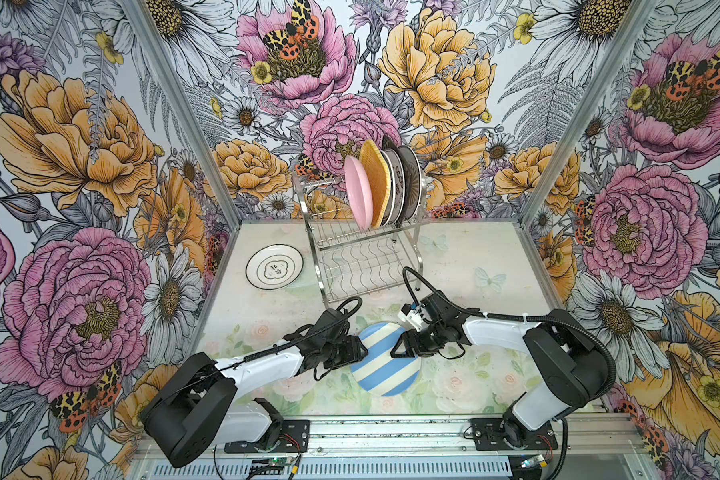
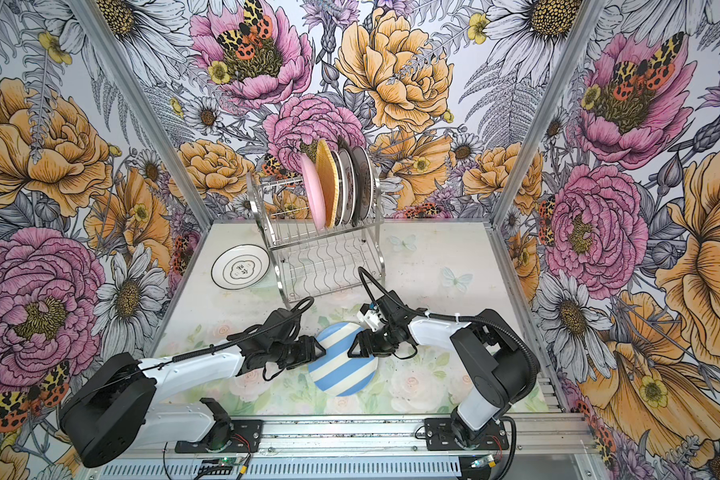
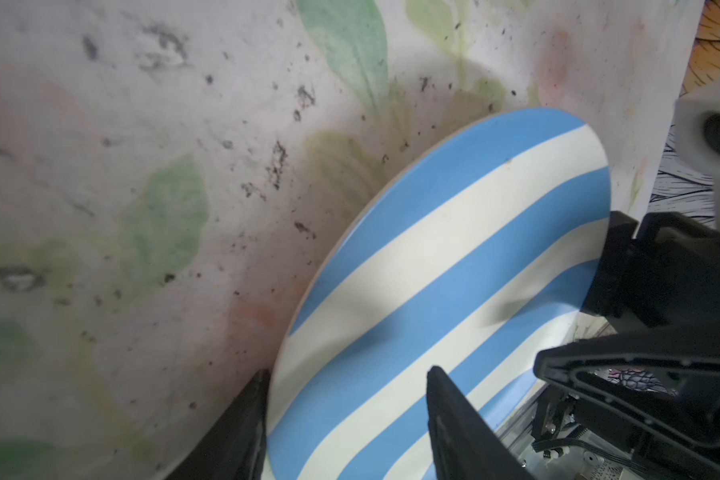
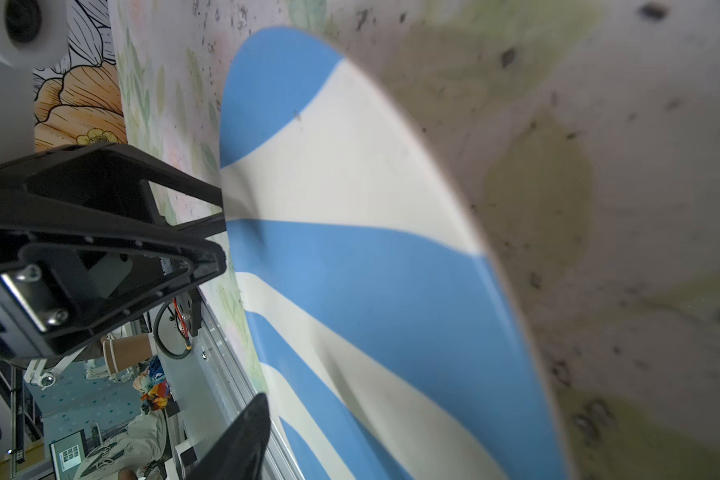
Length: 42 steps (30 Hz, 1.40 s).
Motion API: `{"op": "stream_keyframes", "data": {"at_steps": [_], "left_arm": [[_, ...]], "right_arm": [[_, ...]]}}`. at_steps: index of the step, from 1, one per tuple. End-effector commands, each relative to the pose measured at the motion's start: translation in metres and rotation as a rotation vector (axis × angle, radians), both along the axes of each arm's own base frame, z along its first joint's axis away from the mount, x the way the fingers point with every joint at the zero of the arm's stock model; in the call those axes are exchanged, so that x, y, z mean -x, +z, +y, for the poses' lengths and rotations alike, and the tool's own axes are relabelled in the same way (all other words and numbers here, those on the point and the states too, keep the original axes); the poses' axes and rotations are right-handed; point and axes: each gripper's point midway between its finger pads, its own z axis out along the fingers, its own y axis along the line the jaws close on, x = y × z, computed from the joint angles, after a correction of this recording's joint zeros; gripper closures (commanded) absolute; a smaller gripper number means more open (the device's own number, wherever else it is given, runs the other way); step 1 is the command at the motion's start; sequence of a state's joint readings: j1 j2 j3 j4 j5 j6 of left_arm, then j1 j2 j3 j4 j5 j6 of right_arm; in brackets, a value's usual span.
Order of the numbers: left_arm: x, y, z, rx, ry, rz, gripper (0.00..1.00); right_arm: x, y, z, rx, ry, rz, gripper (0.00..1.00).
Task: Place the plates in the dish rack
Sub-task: 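Move the right gripper to the blue-striped plate's edge and grasp it upright, then lift the blue-striped plate with the right gripper while the left gripper releases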
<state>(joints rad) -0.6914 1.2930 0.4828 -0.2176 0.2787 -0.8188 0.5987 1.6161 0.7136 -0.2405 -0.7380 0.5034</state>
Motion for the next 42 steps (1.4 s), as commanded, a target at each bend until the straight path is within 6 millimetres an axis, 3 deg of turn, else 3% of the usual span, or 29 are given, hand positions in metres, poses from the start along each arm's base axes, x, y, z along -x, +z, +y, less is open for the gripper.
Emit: {"op": "stream_keyframes", "data": {"at_steps": [1,11,17,22,28,31,42], "left_arm": [[0.017,-0.021,0.005,-0.047,-0.037,0.064,0.4],[0.016,-0.018,0.012,-0.059,-0.005,0.044,0.35],[0.009,-0.004,0.023,-0.072,0.031,0.012,0.27],[-0.004,0.018,0.036,-0.052,0.09,-0.043,0.19],[-0.016,0.042,0.053,-0.023,0.162,-0.105,0.14],[-0.021,0.047,0.062,-0.028,0.194,-0.129,0.13],[-0.039,0.064,0.092,-0.042,0.304,-0.203,0.07]], "right_arm": [[0.011,-0.008,0.0,0.002,0.031,0.013,0.39],[0.007,0.005,0.0,-0.023,0.012,-0.027,0.75],[0.007,0.011,-0.002,-0.03,-0.004,-0.037,1.0],[0.004,0.023,-0.005,-0.036,-0.037,-0.067,1.0],[-0.004,0.056,-0.015,-0.018,-0.112,-0.159,1.0],[-0.006,0.079,-0.021,0.008,-0.15,-0.221,1.0],[-0.015,0.194,-0.037,0.158,-0.201,-0.554,1.0]]}}
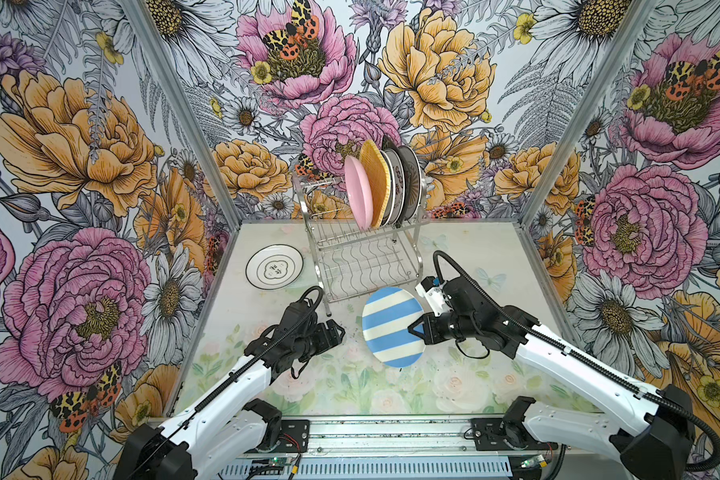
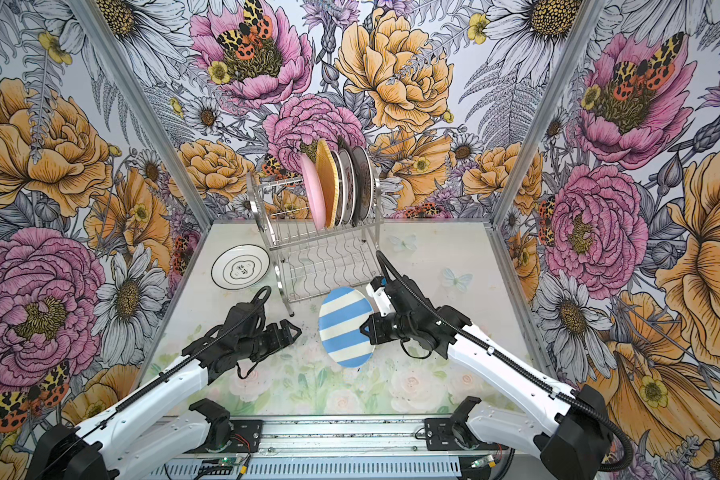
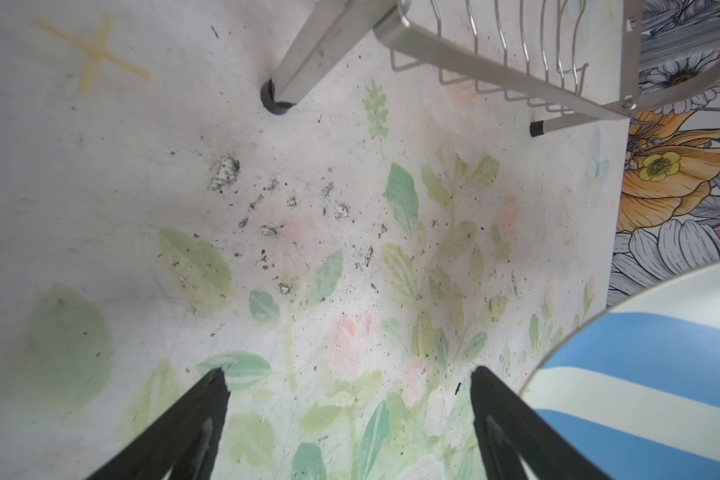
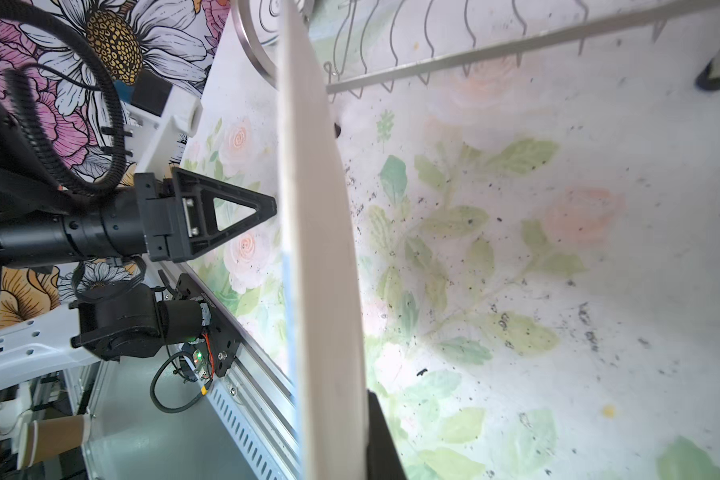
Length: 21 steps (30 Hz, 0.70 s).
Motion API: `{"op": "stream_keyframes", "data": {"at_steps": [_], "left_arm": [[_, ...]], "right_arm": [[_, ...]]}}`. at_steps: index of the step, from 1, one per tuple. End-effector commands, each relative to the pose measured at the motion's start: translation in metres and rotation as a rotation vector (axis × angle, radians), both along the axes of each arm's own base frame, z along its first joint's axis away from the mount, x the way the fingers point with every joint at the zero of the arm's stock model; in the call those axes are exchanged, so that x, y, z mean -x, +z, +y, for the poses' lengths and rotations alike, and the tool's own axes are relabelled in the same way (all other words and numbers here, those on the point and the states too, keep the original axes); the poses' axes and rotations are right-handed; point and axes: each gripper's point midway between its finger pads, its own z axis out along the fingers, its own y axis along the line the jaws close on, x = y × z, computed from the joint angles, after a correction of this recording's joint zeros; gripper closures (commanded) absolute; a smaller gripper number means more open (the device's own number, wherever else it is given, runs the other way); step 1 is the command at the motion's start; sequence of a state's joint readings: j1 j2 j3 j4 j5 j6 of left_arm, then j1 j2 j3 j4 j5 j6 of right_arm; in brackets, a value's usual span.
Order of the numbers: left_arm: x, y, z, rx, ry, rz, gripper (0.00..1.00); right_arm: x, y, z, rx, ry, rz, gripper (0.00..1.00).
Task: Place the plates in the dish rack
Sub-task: 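Lift the blue-striped plate with the right gripper while the left gripper releases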
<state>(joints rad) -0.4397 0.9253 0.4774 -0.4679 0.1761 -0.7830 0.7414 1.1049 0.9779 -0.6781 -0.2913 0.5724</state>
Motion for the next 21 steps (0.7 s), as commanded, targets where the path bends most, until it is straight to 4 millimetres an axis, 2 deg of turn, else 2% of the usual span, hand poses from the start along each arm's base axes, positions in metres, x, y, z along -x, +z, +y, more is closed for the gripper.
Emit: {"op": "stream_keyframes", "data": {"at_steps": [1,7,12,16,21], "left_arm": [[-0.01,0.012,0.01,-0.021,0.025,-0.053,0.07],[-0.015,0.026,0.015,-0.013,0.043,-0.094,0.06],[-0.014,0.031,0.019,-0.009,0.058,-0.108,0.06],[-0.016,0.034,0.021,-0.01,0.065,-0.116,0.05],[-0.018,0.04,0.022,-0.016,0.066,-0.129,0.04]], "right_arm": [[-0.009,0.039,-0.014,0.087,-0.053,-0.138,1.0],[-0.006,0.099,-0.001,0.106,-0.032,-0.29,1.0],[0.0,0.138,0.012,0.102,-0.015,-0.376,1.0],[-0.006,0.175,0.017,0.108,-0.048,-0.459,1.0],[-0.025,0.213,0.024,0.127,-0.116,-0.546,1.0]]}}
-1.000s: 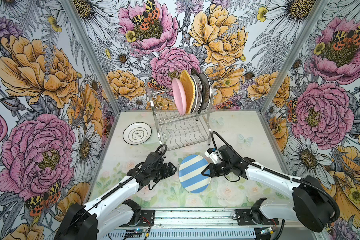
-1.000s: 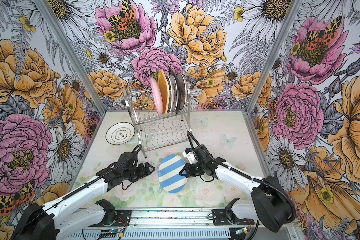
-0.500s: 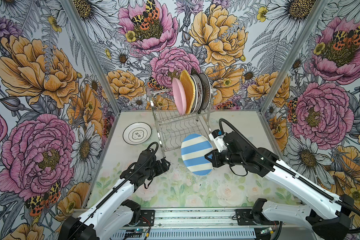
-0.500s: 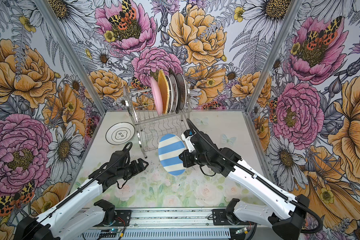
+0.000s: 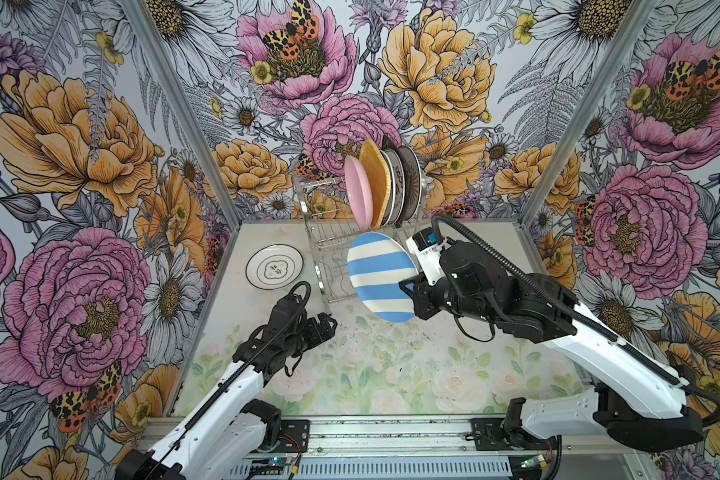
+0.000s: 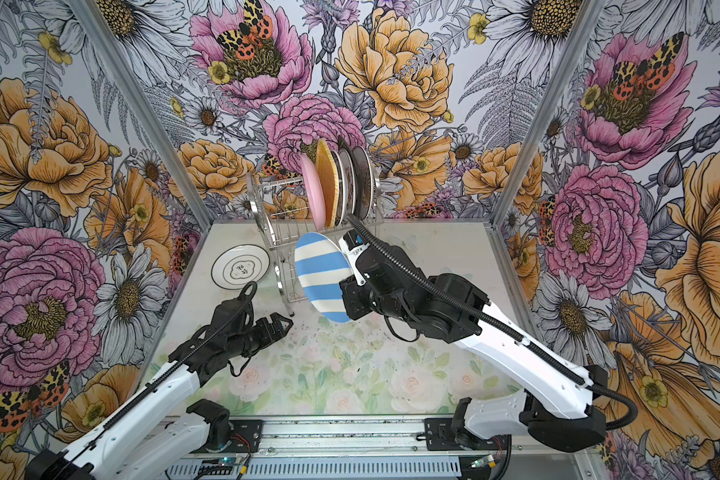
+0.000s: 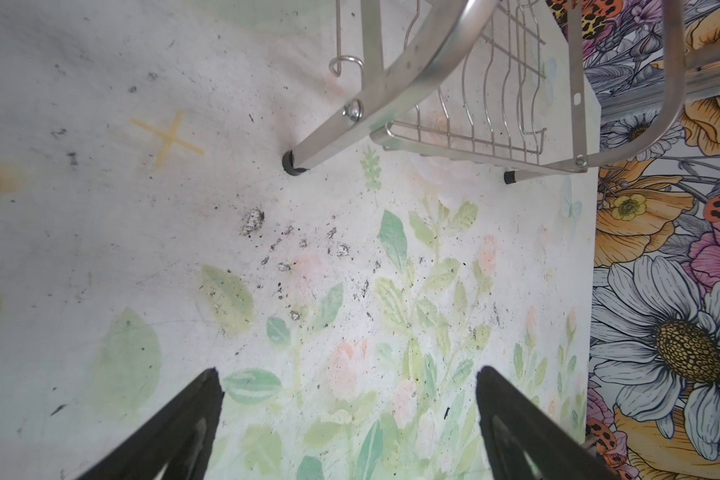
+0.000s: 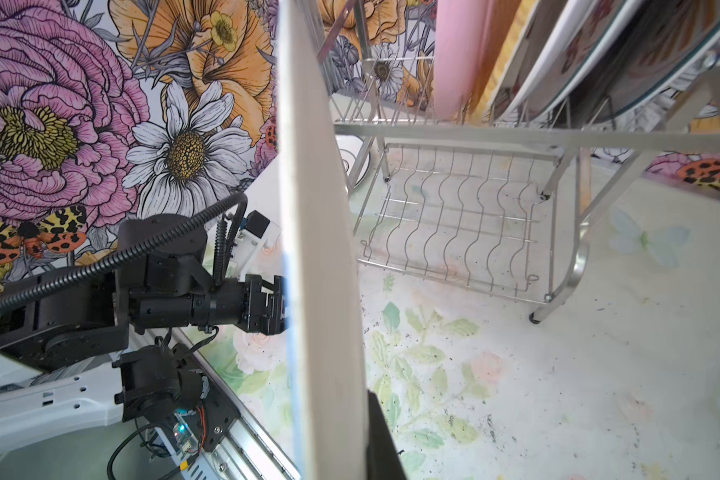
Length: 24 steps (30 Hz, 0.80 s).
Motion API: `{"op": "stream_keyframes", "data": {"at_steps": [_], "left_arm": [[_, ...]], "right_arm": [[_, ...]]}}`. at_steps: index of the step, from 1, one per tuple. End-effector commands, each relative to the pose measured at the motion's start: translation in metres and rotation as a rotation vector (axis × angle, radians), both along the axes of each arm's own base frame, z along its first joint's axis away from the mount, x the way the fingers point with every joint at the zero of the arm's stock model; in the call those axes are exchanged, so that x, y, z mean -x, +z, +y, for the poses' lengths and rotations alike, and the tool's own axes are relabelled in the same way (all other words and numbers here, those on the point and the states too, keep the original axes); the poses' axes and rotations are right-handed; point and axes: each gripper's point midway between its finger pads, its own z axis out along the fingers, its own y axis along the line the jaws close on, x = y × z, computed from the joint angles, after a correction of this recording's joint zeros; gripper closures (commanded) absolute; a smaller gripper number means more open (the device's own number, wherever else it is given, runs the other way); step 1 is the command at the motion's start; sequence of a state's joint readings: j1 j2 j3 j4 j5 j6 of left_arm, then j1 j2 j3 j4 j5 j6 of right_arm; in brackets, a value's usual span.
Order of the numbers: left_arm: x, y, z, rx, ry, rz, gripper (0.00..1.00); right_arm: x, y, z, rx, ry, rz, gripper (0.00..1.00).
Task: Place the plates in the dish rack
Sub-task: 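Lift the blue-striped plate with the right gripper while the left gripper releases, then lower the blue-striped plate into the rack slot beside the pink plate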
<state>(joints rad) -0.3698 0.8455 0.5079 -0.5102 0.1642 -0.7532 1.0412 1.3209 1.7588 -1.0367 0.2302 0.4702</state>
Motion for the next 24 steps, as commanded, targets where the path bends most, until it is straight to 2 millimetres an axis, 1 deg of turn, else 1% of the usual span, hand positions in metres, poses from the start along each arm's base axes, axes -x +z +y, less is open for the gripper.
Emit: {"op": "stream_keyframes", "data": {"at_steps": [1,5,9,14,20,24], "left_arm": [[-0.008,0.016,0.005,-0.02,0.011,-0.053,0.04],[-0.01,0.018,0.005,-0.022,0.011,-0.06,0.03],[-0.01,0.018,0.006,-0.029,0.016,-0.064,0.03],[-0.011,0.02,0.007,-0.031,0.021,-0.071,0.02],[-0.011,0.02,0.008,-0.033,0.021,-0.075,0.01],[-0.009,0.018,0.009,-0.031,0.022,-0.073,0.01]], "right_arm": [[-0.019,0.036,-0.007,0.013,-0.095,-0.122,1.0],[-0.036,0.06,0.001,0.025,-0.151,-0.204,1.0],[-0.058,0.083,0.011,0.053,-0.227,-0.297,1.0],[-0.085,0.103,0.029,0.084,-0.309,-0.391,1.0],[-0.115,0.11,0.053,0.106,-0.379,-0.472,1.0],[-0.134,0.106,0.068,0.111,-0.405,-0.507,1.0]]}}
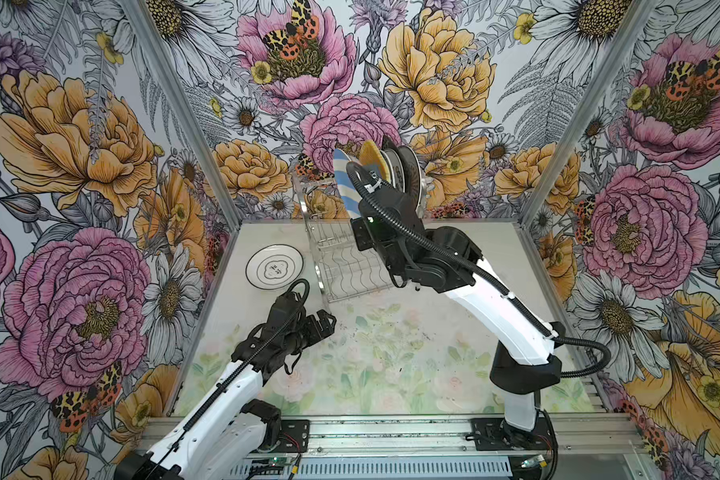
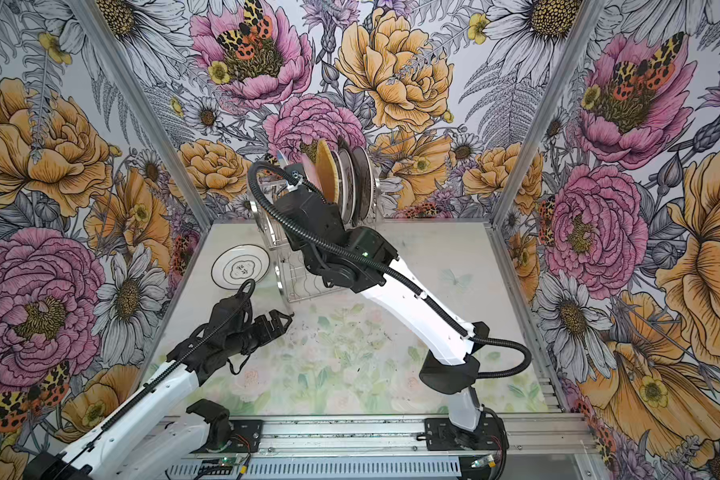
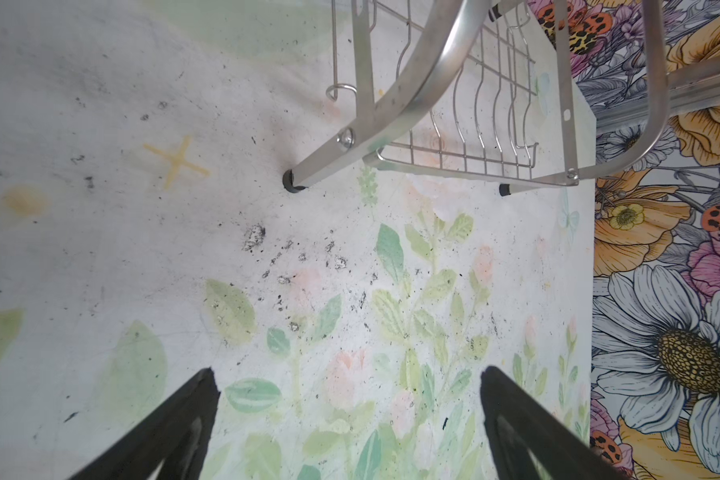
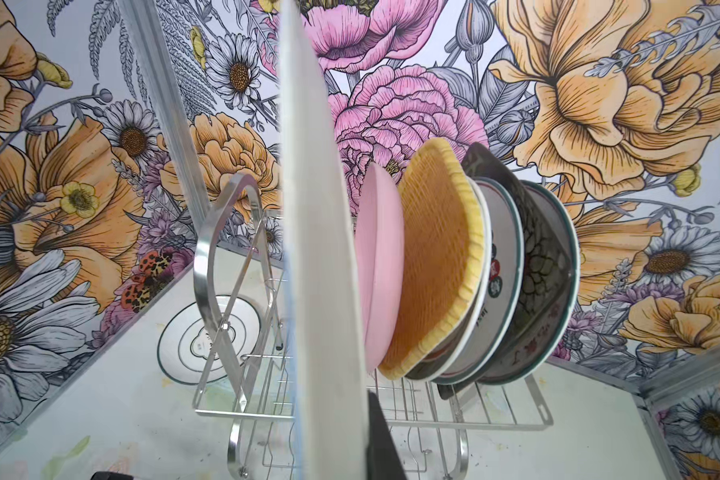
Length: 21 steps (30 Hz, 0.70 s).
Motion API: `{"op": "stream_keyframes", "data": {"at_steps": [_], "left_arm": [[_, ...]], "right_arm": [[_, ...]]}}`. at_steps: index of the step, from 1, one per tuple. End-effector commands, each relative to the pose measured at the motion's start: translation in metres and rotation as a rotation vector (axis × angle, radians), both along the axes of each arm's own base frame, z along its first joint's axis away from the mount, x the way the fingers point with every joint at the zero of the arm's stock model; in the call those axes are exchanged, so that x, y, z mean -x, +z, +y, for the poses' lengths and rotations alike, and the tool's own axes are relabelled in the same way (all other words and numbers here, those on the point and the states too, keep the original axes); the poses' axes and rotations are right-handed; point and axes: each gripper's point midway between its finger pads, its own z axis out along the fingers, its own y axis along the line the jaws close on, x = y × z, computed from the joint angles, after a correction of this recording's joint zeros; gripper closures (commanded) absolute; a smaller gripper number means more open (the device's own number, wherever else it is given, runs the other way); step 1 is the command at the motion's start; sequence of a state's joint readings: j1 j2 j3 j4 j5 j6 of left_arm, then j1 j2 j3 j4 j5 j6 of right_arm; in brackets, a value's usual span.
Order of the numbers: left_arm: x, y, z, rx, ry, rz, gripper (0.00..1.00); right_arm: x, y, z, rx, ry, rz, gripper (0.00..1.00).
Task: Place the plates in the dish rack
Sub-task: 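Lower the blue-striped plate into the rack slot beside the pink plate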
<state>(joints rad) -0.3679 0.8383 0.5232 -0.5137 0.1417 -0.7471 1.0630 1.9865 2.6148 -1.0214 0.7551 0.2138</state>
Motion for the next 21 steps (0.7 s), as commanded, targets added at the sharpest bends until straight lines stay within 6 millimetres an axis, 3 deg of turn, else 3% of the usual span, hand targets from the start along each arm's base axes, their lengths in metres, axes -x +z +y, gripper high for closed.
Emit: {"op": "stream_keyframes", "data": {"at_steps": [1,21], "left_arm": [[-0.005,0.011,0.006,-0.017,0.011,-0.049,0.01],[0.001,0.005,0.009,-0.008,0.026,-0.041,0.01]], "right_arm": [[-0.016,0.024,-0.004,-0.042,-0.07,-0.097,1.0],[-0.089,-0.021,0.017,-0.041,-0.108,-0.098,1.0]]}}
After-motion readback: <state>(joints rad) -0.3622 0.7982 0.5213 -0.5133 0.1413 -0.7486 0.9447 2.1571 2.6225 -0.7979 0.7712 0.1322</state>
